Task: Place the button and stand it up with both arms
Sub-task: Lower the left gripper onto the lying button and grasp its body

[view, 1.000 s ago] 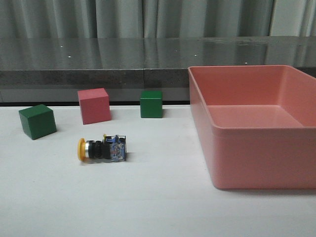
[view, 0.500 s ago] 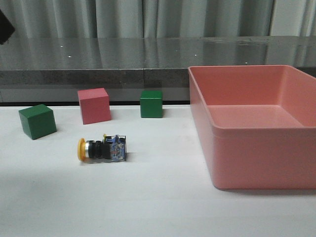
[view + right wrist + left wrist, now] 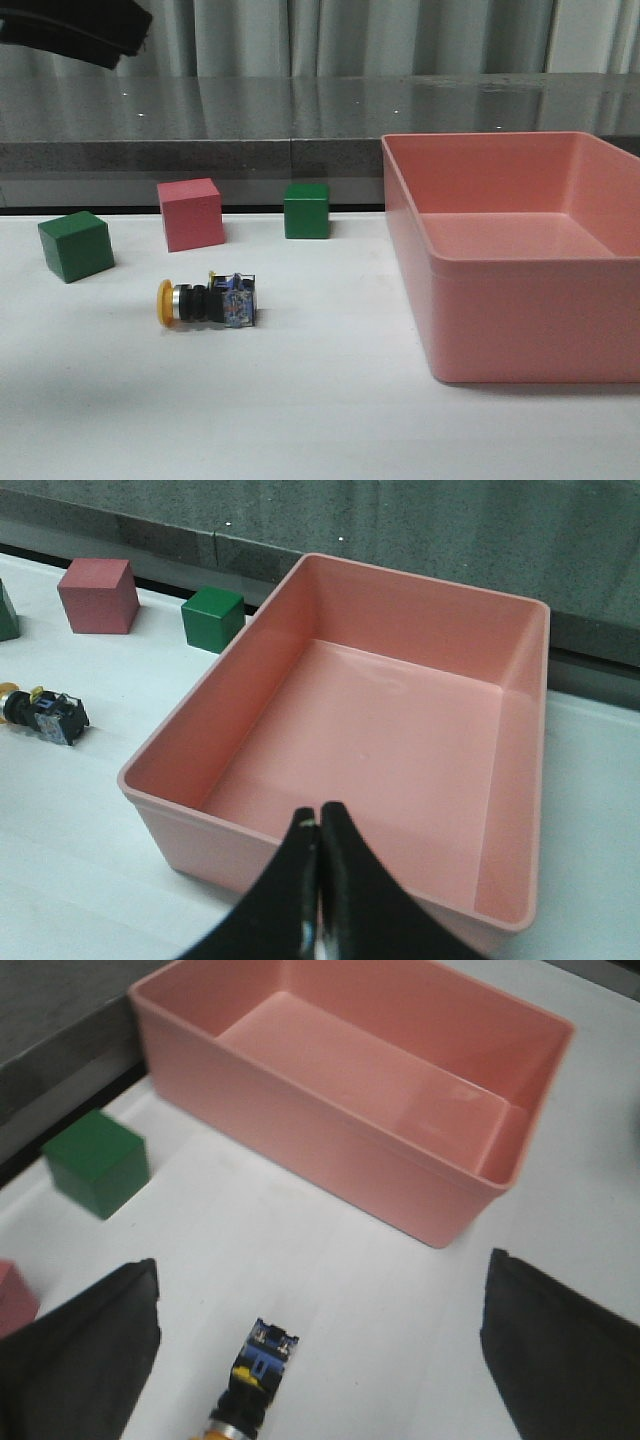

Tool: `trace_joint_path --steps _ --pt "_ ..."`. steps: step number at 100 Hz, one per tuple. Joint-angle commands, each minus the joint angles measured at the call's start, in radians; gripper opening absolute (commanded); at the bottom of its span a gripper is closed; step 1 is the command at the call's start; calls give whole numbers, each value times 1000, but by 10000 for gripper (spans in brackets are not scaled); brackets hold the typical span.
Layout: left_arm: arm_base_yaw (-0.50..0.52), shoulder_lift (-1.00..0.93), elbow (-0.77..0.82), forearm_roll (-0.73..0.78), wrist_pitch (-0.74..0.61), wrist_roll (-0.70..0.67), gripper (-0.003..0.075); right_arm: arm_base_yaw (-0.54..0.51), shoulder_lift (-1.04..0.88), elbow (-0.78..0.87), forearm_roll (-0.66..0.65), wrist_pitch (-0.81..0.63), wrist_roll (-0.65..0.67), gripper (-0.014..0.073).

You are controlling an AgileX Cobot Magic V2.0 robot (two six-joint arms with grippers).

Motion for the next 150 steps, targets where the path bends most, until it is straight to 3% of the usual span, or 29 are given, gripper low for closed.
trace_joint_path --steps 1,50,82,128,150 --pt "6 37 -62 -92 149 150 620 -7 3 -25 21 -62 1 -76" --pt "6 181 -94 -147 141 172 620 -7 3 -18 21 -61 1 -76" --pt "6 185 -79 -119 116 377 620 -7 3 -18 21 -62 1 -76" --pt "6 383 -77 -119 118 383 620 -7 3 -15 21 -63 1 -76" --pt "6 446 -77 -119 103 486 620 -7 3 -15 21 -62 1 -76"
